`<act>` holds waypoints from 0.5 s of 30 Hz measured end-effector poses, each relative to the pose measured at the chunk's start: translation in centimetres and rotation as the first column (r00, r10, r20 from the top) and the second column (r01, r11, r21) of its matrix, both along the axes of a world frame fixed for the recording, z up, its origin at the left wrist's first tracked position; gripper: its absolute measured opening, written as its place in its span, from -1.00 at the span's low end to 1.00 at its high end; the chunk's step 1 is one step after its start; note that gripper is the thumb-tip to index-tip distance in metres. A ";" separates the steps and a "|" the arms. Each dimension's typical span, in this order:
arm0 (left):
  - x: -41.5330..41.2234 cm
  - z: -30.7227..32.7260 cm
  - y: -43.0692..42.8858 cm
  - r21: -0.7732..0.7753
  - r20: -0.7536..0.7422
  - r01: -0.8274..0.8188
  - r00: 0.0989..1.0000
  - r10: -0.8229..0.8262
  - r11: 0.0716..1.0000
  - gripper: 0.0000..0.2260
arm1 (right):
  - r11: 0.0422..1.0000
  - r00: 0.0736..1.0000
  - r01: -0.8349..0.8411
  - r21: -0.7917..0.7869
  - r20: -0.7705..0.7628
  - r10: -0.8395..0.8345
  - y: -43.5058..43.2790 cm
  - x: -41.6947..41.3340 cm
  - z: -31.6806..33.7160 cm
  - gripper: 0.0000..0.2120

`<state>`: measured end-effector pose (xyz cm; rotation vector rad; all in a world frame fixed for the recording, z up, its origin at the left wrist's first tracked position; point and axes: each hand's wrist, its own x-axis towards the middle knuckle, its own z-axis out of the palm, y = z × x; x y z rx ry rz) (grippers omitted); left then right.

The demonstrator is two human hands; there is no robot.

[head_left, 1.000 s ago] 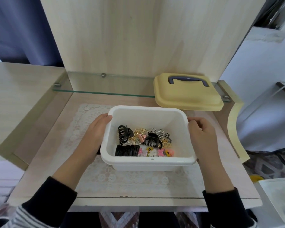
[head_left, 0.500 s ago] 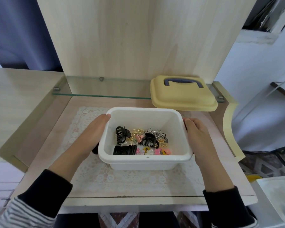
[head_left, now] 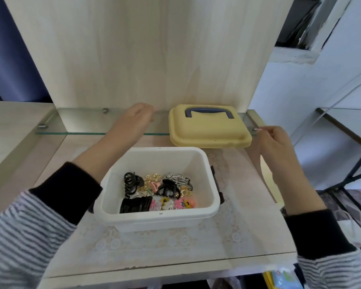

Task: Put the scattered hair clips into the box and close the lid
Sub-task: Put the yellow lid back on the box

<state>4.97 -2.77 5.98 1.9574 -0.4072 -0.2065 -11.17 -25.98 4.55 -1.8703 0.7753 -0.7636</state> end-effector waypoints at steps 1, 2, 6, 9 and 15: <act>0.4 0.1 -1.2 0.013 -0.073 0.014 0.997 -0.013 1.000 -0.77 | 1.000 0.999 -0.012 0.004 -0.036 0.012 -0.8 0.3 0.2 -0.88; 0.8 0.0 -2.1 0.031 -0.130 0.013 0.991 -0.009 0.999 -0.74 | 1.000 0.997 -0.025 -0.001 -0.075 0.025 -1.4 0.8 0.5 -0.87; 2.1 -0.2 -5.2 0.163 -0.172 0.038 0.985 -0.010 0.986 -0.77 | 0.995 0.973 -0.084 0.061 -0.210 0.095 -3.2 3.0 1.2 -0.83; 2.9 0.0 -7.0 0.247 -0.149 0.044 0.989 -0.007 0.968 -0.71 | 0.989 0.938 -0.098 0.113 -0.320 0.130 -4.2 5.3 1.1 -0.81; 4.0 -0.2 -8.8 0.376 -0.155 0.038 0.988 0.023 0.926 -0.58 | 0.991 0.886 -0.100 0.092 -0.445 0.131 -5.2 8.0 0.9 -0.58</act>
